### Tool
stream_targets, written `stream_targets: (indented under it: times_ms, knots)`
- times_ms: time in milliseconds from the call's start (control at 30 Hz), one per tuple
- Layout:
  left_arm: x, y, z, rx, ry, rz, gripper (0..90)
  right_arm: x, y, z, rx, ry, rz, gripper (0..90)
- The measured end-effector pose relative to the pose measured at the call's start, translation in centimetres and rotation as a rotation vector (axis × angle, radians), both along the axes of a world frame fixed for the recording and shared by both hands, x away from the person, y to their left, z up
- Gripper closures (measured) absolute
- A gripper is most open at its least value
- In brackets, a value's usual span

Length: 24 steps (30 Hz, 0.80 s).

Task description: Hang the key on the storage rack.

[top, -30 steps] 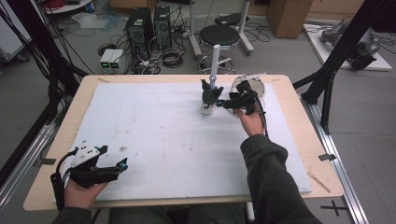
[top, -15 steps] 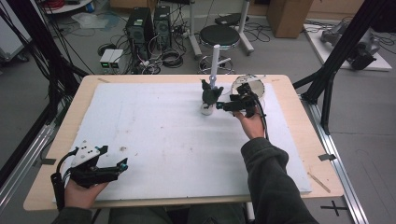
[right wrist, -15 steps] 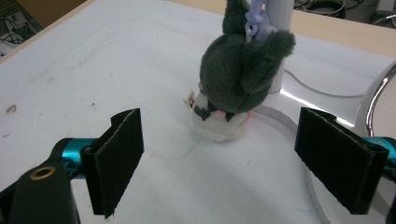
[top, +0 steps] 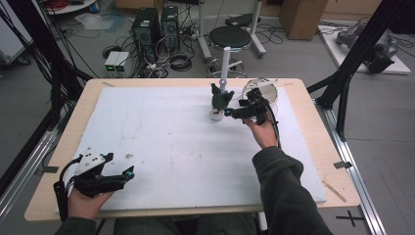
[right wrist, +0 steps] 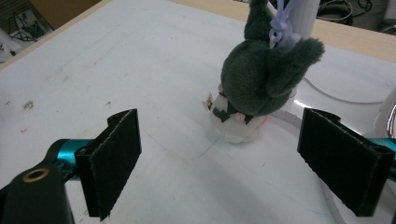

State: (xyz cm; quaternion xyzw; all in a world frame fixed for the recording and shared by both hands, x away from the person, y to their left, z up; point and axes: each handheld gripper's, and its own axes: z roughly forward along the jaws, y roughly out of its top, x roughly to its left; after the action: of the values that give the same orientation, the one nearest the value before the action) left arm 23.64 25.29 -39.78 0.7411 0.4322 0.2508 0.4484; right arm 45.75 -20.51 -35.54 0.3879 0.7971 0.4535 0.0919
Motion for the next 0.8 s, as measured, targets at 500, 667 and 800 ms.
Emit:
stream_targets:
  times_ms: [500,667,800]
  knots:
    - [0.0,0.0,0.0,0.002,0.001,0.001,15.6,-0.9,-0.5,-0.7,0.008,0.002,0.006,12.4]
    - [0.0,0.0,0.0,0.000,0.003,0.004,15.6,-1.3,-0.6,-0.6,0.012,-0.002,0.010,12.2]
    - [0.0,0.0,0.0,0.000,0.005,0.004,15.6,-1.7,-0.7,-0.7,0.013,-0.009,0.012,12.2]
